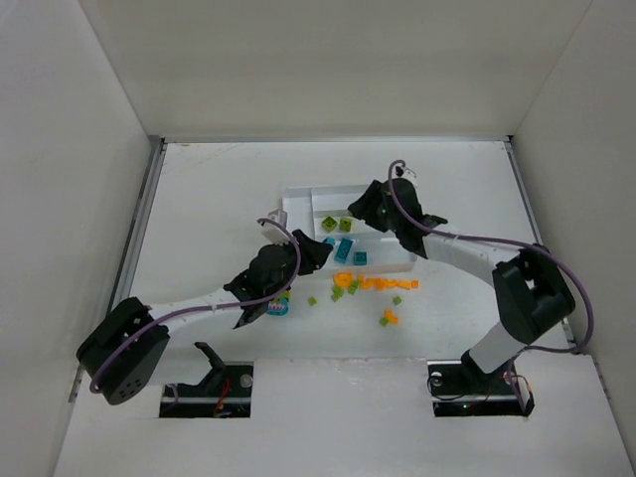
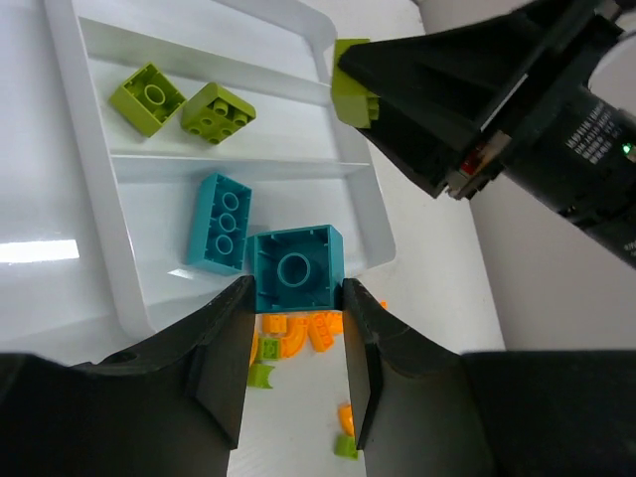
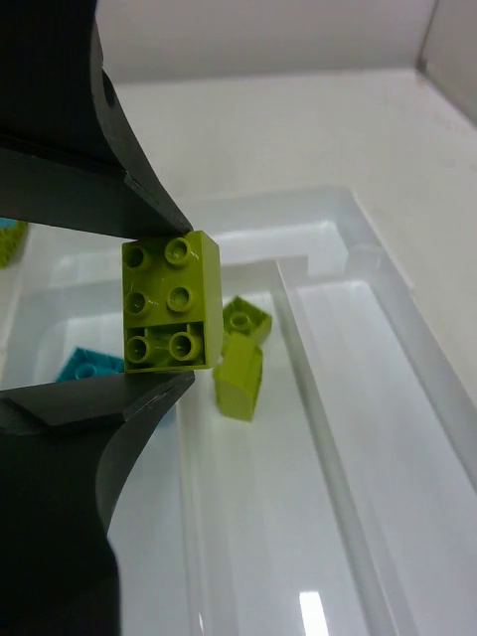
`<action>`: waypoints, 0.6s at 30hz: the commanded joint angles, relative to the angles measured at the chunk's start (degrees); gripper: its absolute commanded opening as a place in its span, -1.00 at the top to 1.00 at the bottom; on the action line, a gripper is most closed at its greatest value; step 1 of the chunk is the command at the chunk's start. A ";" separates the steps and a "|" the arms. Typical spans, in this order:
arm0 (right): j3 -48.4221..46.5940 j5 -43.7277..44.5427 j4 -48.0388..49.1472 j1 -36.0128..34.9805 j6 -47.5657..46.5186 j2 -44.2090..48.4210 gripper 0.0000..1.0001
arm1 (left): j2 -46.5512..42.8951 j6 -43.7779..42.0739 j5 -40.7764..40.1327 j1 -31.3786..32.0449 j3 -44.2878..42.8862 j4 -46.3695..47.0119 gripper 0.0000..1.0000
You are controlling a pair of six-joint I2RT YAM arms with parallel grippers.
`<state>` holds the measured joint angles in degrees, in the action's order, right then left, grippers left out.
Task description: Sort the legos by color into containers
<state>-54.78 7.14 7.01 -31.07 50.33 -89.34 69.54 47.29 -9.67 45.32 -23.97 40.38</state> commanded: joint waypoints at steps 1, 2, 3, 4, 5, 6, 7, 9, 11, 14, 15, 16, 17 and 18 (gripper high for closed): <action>-4.97 4.72 -8.15 0.27 -8.40 -4.69 0.23 | 1.56 -4.39 -1.84 0.51 -3.19 0.67 0.71; -5.42 4.90 -8.15 0.35 -8.75 -5.57 0.22 | 2.17 -4.83 -2.10 0.51 -3.45 0.66 0.71; -5.86 5.17 -8.06 0.35 -8.93 -6.19 0.22 | 2.79 -5.36 -2.45 0.51 -3.72 0.66 0.71; -6.30 5.17 -7.97 0.44 -9.10 -6.89 0.20 | 3.32 -5.71 -2.63 0.60 -3.89 0.66 0.71; -6.65 4.99 -7.71 0.62 -9.54 -7.51 0.20 | 3.93 -6.06 -2.72 0.60 -4.33 0.58 0.71; -7.09 4.73 -7.62 0.79 -9.81 -8.04 0.19 | 4.55 -6.41 -2.72 0.51 -4.60 0.58 0.71; -7.44 4.73 -7.62 0.88 -9.90 -8.48 0.18 | 5.34 -6.68 -2.72 0.51 -5.03 0.58 0.71; -8.06 5.17 -7.53 0.97 -10.42 -9.09 0.14 | 7.36 -7.21 -2.72 0.51 -6.09 0.58 0.70; -8.41 5.52 -7.53 0.97 -10.69 -9.62 0.04 | 9.03 -7.56 -2.72 0.43 -6.88 0.58 0.70; -8.67 5.96 -7.45 1.06 -10.95 -10.15 -0.27 | 11.40 -7.82 -2.72 0.34 -7.93 0.75 0.70; -8.59 5.87 -7.18 1.06 -11.12 -10.15 -0.35 | 12.11 -7.82 -2.72 0.25 -8.29 0.84 0.70; -8.32 5.96 -6.75 1.06 -11.21 -9.80 -0.44 | 12.72 -7.91 -2.72 0.25 -8.55 0.84 0.70; -7.97 5.96 -6.39 1.06 -11.30 -9.28 -0.50 | 13.25 -8.00 -2.81 0.25 -8.81 0.93 0.70; -7.62 5.96 -5.95 1.06 -11.30 -8.75 -0.53 | 13.69 -8.09 -2.81 0.25 -9.08 0.93 0.70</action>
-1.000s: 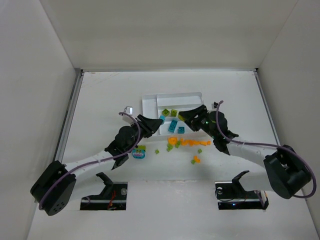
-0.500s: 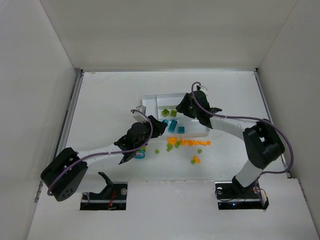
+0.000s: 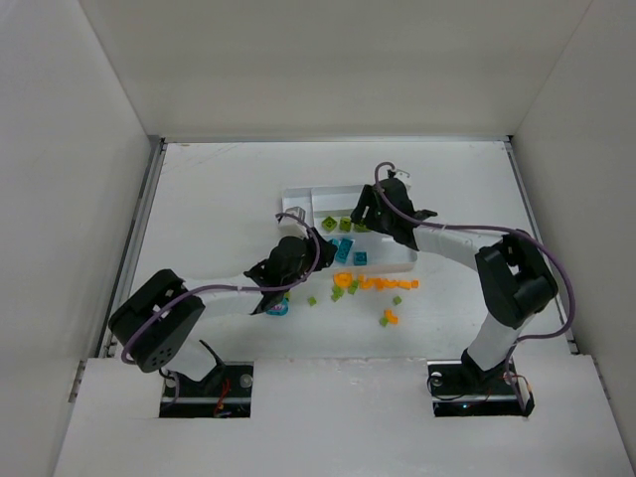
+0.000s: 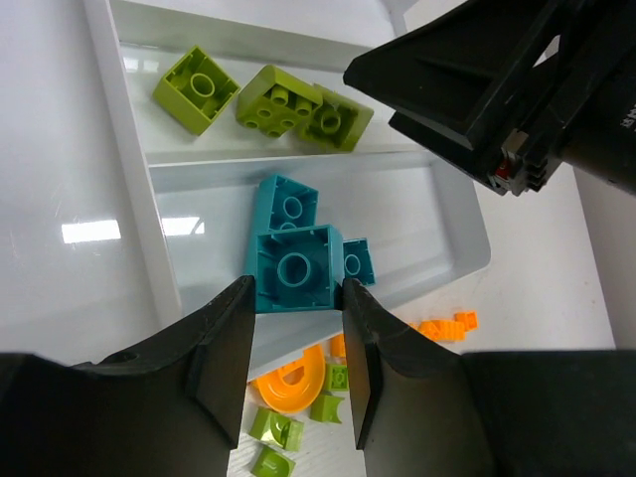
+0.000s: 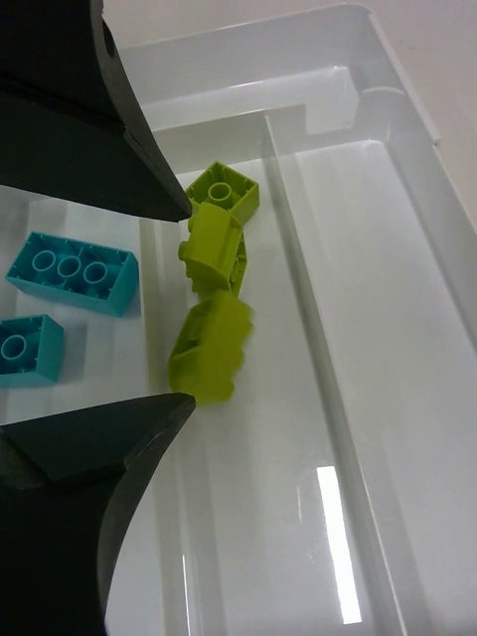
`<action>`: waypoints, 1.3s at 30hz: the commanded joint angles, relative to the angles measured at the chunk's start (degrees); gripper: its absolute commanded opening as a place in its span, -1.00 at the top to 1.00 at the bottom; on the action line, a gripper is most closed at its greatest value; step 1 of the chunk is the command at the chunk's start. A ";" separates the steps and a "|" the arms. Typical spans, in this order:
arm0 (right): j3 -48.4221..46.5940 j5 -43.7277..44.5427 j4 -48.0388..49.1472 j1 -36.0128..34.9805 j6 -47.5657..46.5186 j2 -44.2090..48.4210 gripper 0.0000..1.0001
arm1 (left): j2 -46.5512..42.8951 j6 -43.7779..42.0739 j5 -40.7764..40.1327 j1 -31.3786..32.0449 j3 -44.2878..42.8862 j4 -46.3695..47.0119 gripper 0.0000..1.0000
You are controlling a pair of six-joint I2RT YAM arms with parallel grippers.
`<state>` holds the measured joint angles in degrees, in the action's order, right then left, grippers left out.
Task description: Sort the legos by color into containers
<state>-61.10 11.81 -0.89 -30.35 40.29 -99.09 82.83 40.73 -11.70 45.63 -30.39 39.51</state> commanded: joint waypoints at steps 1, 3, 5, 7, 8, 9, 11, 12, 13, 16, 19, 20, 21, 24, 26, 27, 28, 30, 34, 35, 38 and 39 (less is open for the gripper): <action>-0.87 1.28 2.20 0.42 -1.27 1.52 -0.55 | 0.84 -1.62 -0.78 -0.06 -2.92 1.72 0.70; 0.10 1.28 2.64 0.60 -1.18 3.02 -0.57 | 1.81 -1.88 -0.78 -0.06 -3.53 1.63 0.70; 1.77 1.28 3.43 0.51 -1.01 5.30 -0.53 | 2.69 -2.23 -1.13 -0.06 -3.97 1.45 0.69; 4.40 1.37 4.83 0.34 -0.75 8.63 -0.45 | 3.65 -2.76 -1.48 -0.06 -4.41 1.36 0.69; 6.33 1.37 6.06 0.34 -0.57 10.82 -0.41 | 4.09 -2.94 -1.74 -0.06 -4.67 1.10 0.68; 8.09 1.37 7.29 0.16 -0.48 12.67 -0.40 | 4.79 -3.11 -2.18 0.03 -5.11 0.66 0.67; 10.90 1.37 8.53 -0.45 0.22 15.84 -0.39 | 5.67 -3.55 -2.53 0.12 -5.81 -0.04 0.67; 12.05 1.37 8.79 -0.63 0.57 17.25 -0.39 | 6.11 -3.90 -3.06 0.21 -6.25 -0.83 0.67; 13.19 1.37 9.06 -0.81 0.75 18.65 -0.39 | 6.29 -4.08 -3.76 0.29 -6.78 -1.79 0.67; 15.74 1.37 9.06 -1.77 1.02 22.17 -0.41 | 6.47 -5.30 -6.30 0.73 -7.84 -4.69 0.65; 17.85 1.46 9.15 -3.17 1.10 25.08 -0.54 | 6.73 -6.71 -8.51 1.44 -8.63 -6.72 0.46; 18.55 1.63 9.15 -3.79 1.02 25.87 -0.58 | 6.73 -6.89 -8.68 1.61 -8.63 -6.64 0.38; 19.17 1.89 9.15 -4.40 1.02 26.66 -0.61 | 6.56 -6.98 -8.77 1.70 -8.54 -6.37 0.30; 21.02 3.21 9.41 -6.51 -0.03 29.21 -0.63 | 5.77 -6.98 -8.77 1.70 -8.46 -6.02 0.08; 22.07 3.48 9.94 -7.92 -1.53 30.26 -0.58 | 4.81 -6.98 -8.60 1.53 -8.28 -6.02 -0.04; 22.43 3.48 9.94 -8.62 -1.88 30.71 -0.54 | 4.19 -6.89 -8.51 1.18 -8.11 -6.02 -0.07; 22.95 3.39 9.85 -9.59 -2.32 31.14 -0.50 | 3.49 -6.72 -8.34 0.91 -7.93 -6.19 -0.09; 23.74 3.48 9.85 -11.17 -2.85 31.85 -0.32 | 2.17 -6.54 -7.90 0.30 -7.49 -6.46 -0.09; 25.41 2.52 10.73 -16.26 -4.69 32.99 0.30 | -3.00 -4.70 -6.32 -1.37 -5.56 -7.60 0.08; 25.50 1.64 10.99 -17.93 -5.74 32.56 0.33 | -4.76 -3.83 -5.88 -1.98 -5.03 -8.21 0.09; 24.98 -2.92 13.53 -23.90 -10.40 28.09 0.20 | -10.04 -1.28 -3.86 -5.14 -3.28 -10.67 0.11; 24.28 -3.81 14.06 -25.92 -11.45 26.07 0.08 | -11.45 -0.40 -3.07 -6.37 -2.84 -11.72 0.11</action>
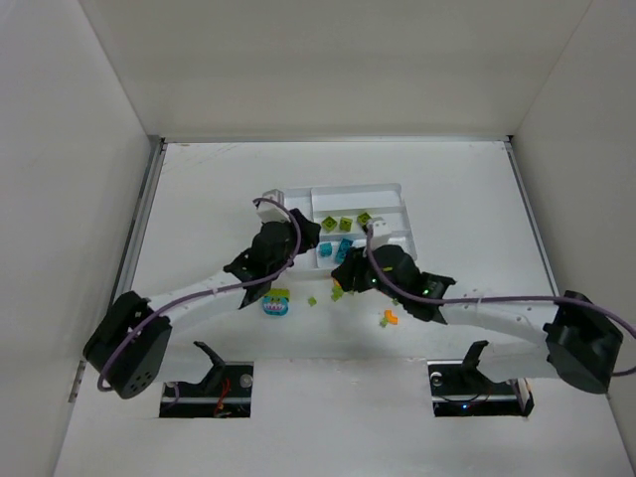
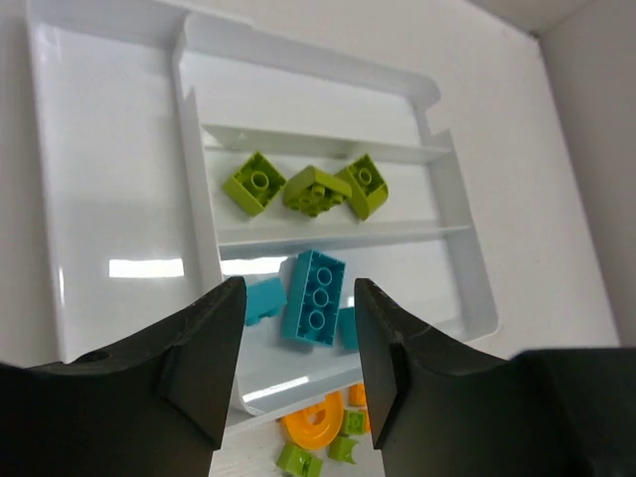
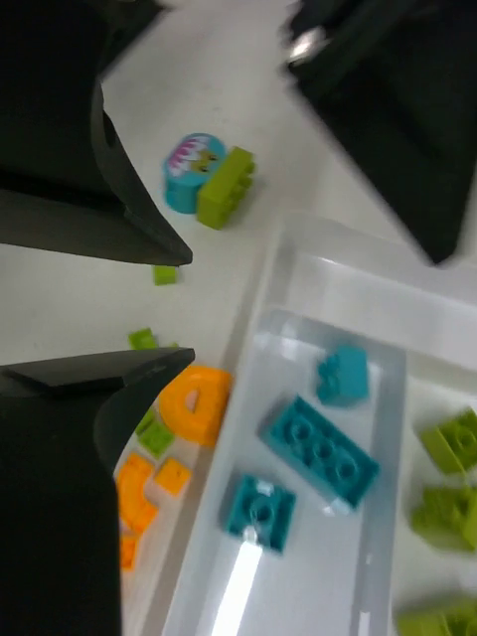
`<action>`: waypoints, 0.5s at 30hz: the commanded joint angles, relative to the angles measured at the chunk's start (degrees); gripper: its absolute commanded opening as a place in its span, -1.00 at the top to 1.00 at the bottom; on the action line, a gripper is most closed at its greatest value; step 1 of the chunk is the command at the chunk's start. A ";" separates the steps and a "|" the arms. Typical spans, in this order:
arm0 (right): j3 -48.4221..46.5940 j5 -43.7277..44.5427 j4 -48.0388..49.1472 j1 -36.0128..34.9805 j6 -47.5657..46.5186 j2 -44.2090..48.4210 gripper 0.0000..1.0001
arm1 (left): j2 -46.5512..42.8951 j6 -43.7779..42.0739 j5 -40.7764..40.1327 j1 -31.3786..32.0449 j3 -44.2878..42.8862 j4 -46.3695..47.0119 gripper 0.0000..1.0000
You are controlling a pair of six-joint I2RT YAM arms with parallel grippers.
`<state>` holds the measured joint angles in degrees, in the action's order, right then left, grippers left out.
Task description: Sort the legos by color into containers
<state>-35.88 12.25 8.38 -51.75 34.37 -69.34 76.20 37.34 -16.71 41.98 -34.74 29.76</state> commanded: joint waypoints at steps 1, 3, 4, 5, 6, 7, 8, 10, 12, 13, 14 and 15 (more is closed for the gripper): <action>-1.73 -4.95 5.41 -6.63 -6.41 -5.70 -0.07 | -6.32 4.04 2.99 -4.13 1.95 -3.38 0.11; -3.92 -6.09 7.25 -10.68 -8.34 -10.52 -0.41 | -8.87 6.24 4.84 -6.94 3.09 -6.36 0.11; -5.15 -6.45 7.78 -11.92 -9.22 -12.64 -0.55 | -10.27 7.12 5.19 -8.17 3.88 -7.86 0.11; -6.38 -6.80 8.22 -12.97 -9.76 -14.57 -0.64 | -11.68 7.91 5.37 -9.23 4.94 -9.18 0.11; -7.62 -7.24 8.75 -14.03 -10.37 -16.42 -0.72 | -13.17 8.44 5.11 -10.11 6.08 -10.50 0.11; -8.76 -7.85 9.37 -14.82 -10.64 -18.35 -0.76 | -14.75 8.80 4.85 -11.07 7.22 -11.82 0.11; -10.08 -8.38 9.63 -15.26 -11.16 -20.37 -0.80 | -16.25 9.15 4.76 -12.04 8.28 -13.13 0.10; -12.63 -8.56 9.64 -15.79 -11.78 -23.81 -0.87 | -19.06 9.76 4.67 -13.80 10.12 -16.03 0.07; -15.00 -8.74 9.20 -16.06 -12.57 -27.06 -0.89 | -21.87 10.29 4.84 -15.65 11.62 -18.93 0.06; -16.05 -8.39 8.67 -16.15 -13.10 -28.21 -0.91 | -23.11 10.47 5.02 -16.35 12.24 -20.08 0.04; -17.20 -7.95 8.32 -16.32 -14.14 -29.44 -0.93 | -24.34 10.64 5.19 -17.05 12.85 -21.22 0.03; -17.82 -7.86 8.06 -16.32 -14.85 -30.14 -0.94 | -25.48 10.73 5.28 -17.67 13.29 -22.19 0.01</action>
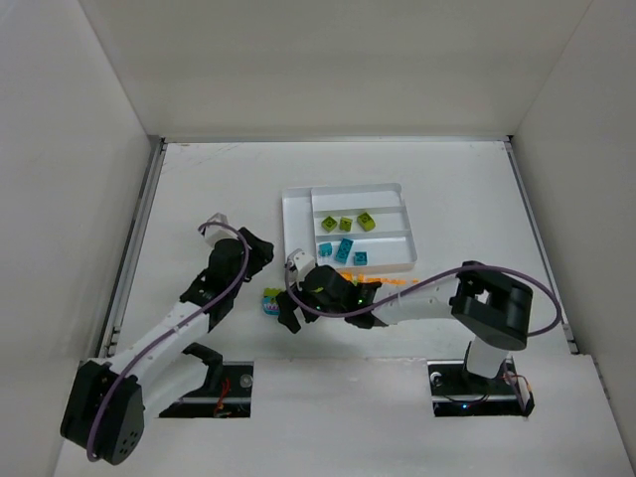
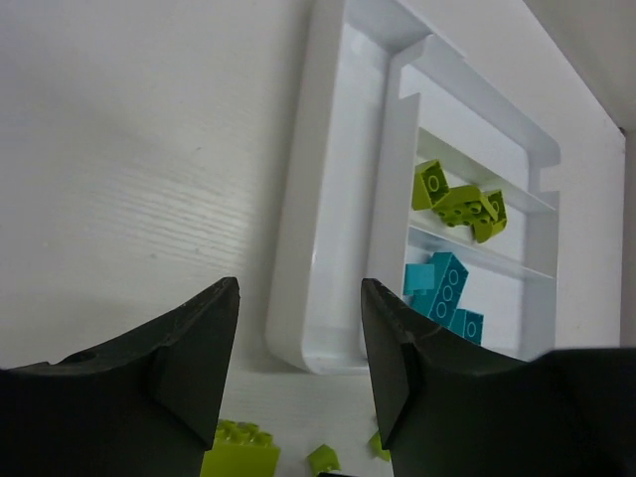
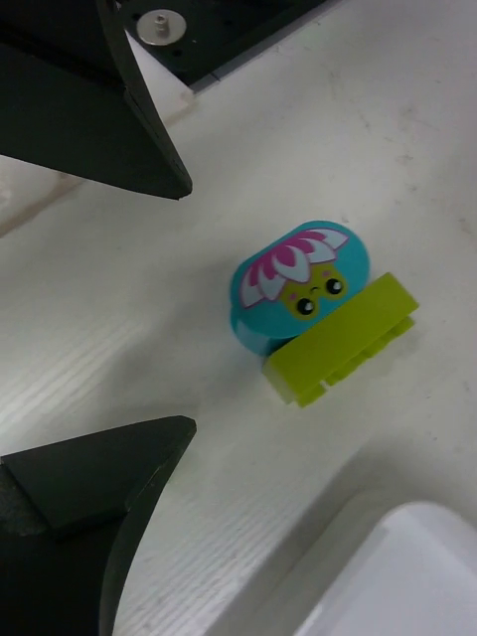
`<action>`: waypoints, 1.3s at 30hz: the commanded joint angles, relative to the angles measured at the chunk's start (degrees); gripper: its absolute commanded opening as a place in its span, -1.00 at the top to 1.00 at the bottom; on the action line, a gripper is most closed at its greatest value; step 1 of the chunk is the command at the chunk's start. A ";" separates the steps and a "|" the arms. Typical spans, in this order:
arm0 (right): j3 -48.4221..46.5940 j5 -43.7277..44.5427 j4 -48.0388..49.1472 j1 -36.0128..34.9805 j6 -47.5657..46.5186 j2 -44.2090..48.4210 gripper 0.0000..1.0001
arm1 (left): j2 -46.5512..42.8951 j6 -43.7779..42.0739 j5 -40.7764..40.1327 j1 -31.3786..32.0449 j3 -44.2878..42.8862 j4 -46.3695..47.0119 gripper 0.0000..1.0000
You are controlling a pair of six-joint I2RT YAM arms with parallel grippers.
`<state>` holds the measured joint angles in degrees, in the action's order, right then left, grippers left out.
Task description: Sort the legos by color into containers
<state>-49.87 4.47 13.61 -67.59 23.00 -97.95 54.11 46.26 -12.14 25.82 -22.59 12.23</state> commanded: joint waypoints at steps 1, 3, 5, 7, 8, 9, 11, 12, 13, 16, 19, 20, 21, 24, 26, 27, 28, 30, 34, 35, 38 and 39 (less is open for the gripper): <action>-4.70 0.10 2.57 -0.48 -4.54 -2.58 -0.96 | -4.35 1.90 0.98 -2.05 1.58 -5.80 -0.01; -6.03 0.10 2.48 -0.48 -6.38 -4.26 -1.00 | -6.02 1.90 1.42 -3.19 1.93 -8.09 -0.05; -7.52 -0.25 1.34 -0.21 -8.14 -5.93 -1.00 | -7.52 1.82 2.21 -4.33 2.11 -10.11 -0.10; -8.93 -0.34 0.11 -0.21 -10.16 -7.25 -1.00 | -8.92 1.73 3.08 -5.56 2.37 -11.96 -0.15; -9.54 -0.25 -0.50 -0.21 -11.13 -7.78 -1.00 | -9.63 1.82 3.52 -6.09 2.64 -12.75 -0.17; -10.16 -0.34 -1.03 -0.21 -12.10 -8.30 -1.00 | -10.33 1.82 3.96 -6.62 2.90 -13.28 -0.17; -11.48 -0.16 -1.65 -0.30 -13.51 -9.36 -1.00 | -11.47 1.82 4.75 -7.85 3.60 -14.07 -0.19; -12.09 -0.08 -1.83 -0.30 -14.03 -9.88 -1.00 | -11.91 1.90 5.02 -8.29 3.95 -14.42 -0.19; -12.79 0.01 -2.18 -0.30 -14.56 -10.41 -1.00 | -12.18 1.90 5.37 -8.81 4.22 -14.69 -0.19; -14.64 1.24 -3.32 -0.30 -15.44 -11.99 -1.00 | -12.53 1.99 7.04 -10.13 4.92 -15.65 -0.20; -15.96 2.65 -4.02 -0.39 -16.50 -13.66 -1.00 | -13.41 2.17 8.80 -11.54 5.54 -17.23 -0.23; -16.22 2.74 -4.20 -0.56 -16.85 -14.02 -1.00 | -13.67 2.17 8.98 -11.98 5.63 -17.67 -0.24; -16.31 2.74 -4.20 -0.56 -17.03 -14.28 -1.00 | -14.03 2.17 9.33 -12.50 5.71 -18.20 -0.25; -16.58 2.74 -4.20 -0.74 -17.12 -14.99 -1.00 | -14.64 1.90 10.90 -14.26 5.80 -19.35 -0.25; -16.40 2.74 -4.20 -0.83 -17.03 -14.99 -0.95 | -15.08 1.90 11.96 -15.23 5.89 -19.79 -0.25; -16.23 2.82 -4.29 -0.92 -17.03 -14.81 -0.90 | -15.17 1.90 12.49 -15.67 6.06 -19.96 -0.25; -15.97 2.91 -4.12 -1.00 -16.68 -14.46 -0.85 | -15.35 1.90 13.02 -16.02 6.24 -20.05 -0.25; -15.26 3.00 -3.15 -1.27 -16.33 -13.85 -0.72 | -15.61 1.99 13.63 -16.64 6.59 -20.14 -0.26; -13.95 3.26 -1.30 -2.41 -15.45 -12.53 -0.56 | -15.96 2.17 14.78 -16.90 6.68 -20.14 -0.29; -13.42 3.53 -0.95 -2.67 -14.92 -11.92 -0.53 | -16.31 2.17 14.95 -16.90 6.68 -20.14 -0.30; -11.40 4.58 0.54 -2.76 -13.34 -9.46 -0.49 | -17.37 2.34 15.74 -16.82 6.42 -19.70 -0.34; -10.44 4.84 1.15 -2.76 -12.81 -8.32 -0.49 | -17.63 2.43 16.01 -16.64 6.24 -19.35 -0.34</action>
<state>-62.11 7.73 10.81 -69.84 8.14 -110.83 37.89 47.22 2.66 9.26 -16.43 -7.05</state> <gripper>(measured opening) 0.756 0.667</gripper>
